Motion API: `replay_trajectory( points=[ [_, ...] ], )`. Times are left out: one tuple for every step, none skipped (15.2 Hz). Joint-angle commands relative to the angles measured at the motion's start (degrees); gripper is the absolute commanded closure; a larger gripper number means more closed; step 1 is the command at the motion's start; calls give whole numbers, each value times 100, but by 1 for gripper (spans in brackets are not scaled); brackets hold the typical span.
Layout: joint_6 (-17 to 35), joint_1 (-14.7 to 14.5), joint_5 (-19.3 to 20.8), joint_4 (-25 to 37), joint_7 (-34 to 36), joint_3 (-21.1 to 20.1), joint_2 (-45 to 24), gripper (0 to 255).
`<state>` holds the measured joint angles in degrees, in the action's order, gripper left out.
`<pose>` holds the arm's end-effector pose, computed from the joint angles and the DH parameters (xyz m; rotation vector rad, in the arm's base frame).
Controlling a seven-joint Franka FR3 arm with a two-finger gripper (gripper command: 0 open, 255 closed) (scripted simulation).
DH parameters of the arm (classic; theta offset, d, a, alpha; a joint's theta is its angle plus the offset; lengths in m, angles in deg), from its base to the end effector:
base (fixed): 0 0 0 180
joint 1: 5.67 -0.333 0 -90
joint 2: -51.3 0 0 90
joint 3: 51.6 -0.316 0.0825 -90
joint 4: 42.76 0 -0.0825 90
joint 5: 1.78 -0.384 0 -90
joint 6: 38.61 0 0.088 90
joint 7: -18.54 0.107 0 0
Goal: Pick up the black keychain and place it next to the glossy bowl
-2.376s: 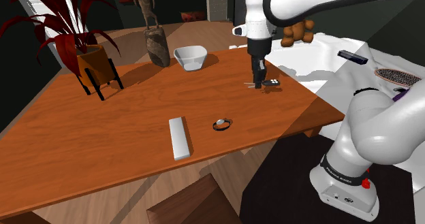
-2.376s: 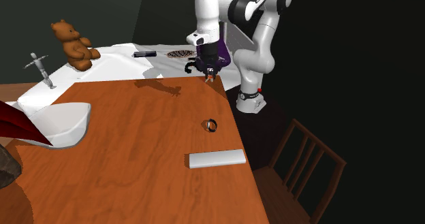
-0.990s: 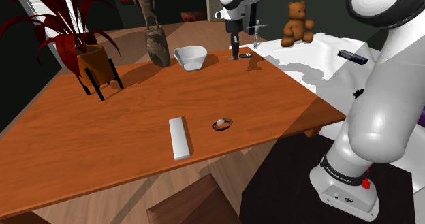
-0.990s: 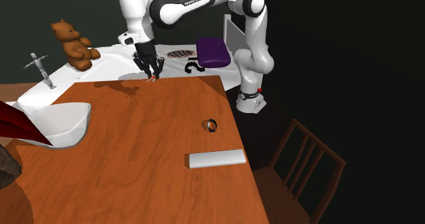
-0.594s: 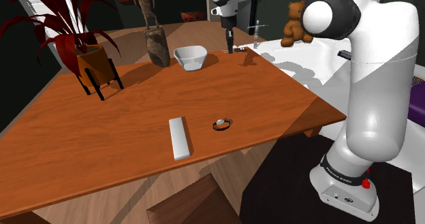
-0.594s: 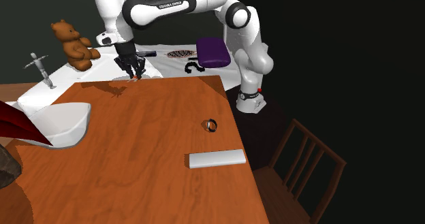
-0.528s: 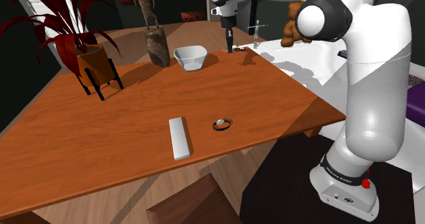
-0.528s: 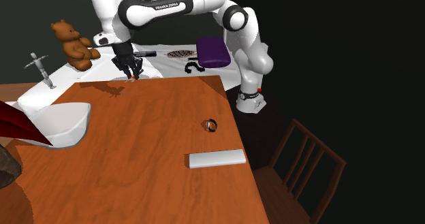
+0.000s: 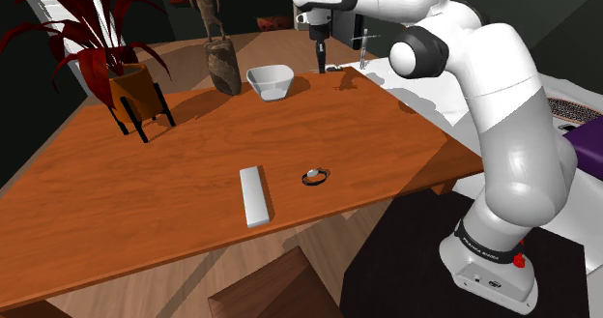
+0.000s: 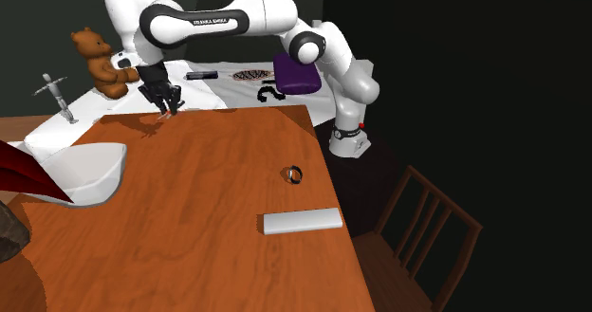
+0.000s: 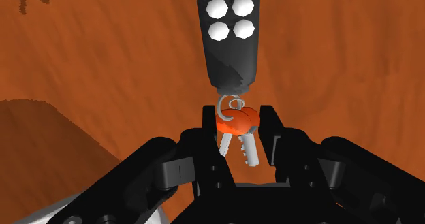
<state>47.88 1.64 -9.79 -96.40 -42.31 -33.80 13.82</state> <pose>0.6859 -0.2191 0.5068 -2.9554 -1.0524 0.1166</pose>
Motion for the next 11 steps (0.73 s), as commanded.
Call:
replay_trajectory(
  points=[
    [200, -43, 14, -272, -3, 5, 73, 255],
    [297, -62, 19, -399, -5, 7, 102, 255],
    [392, -79, 24, -520, -6, 8, 127, 255],
    [484, -95, 28, -635, -7, 9, 149, 255],
    [573, -109, 32, -744, -9, 10, 167, 255],
    [661, -122, 34, -848, -10, 10, 182, 255],
    [747, -135, 36, -947, -11, 10, 195, 255],
    [830, -146, 37, -1042, -12, 10, 205, 255],
    [913, -157, 38, -1133, -13, 10, 213, 255],
    [993, -166, 38, -1220, -15, 9, 218, 255],
    [1073, -175, 38, -1303, -16, 8, 221, 255]
  ],
)
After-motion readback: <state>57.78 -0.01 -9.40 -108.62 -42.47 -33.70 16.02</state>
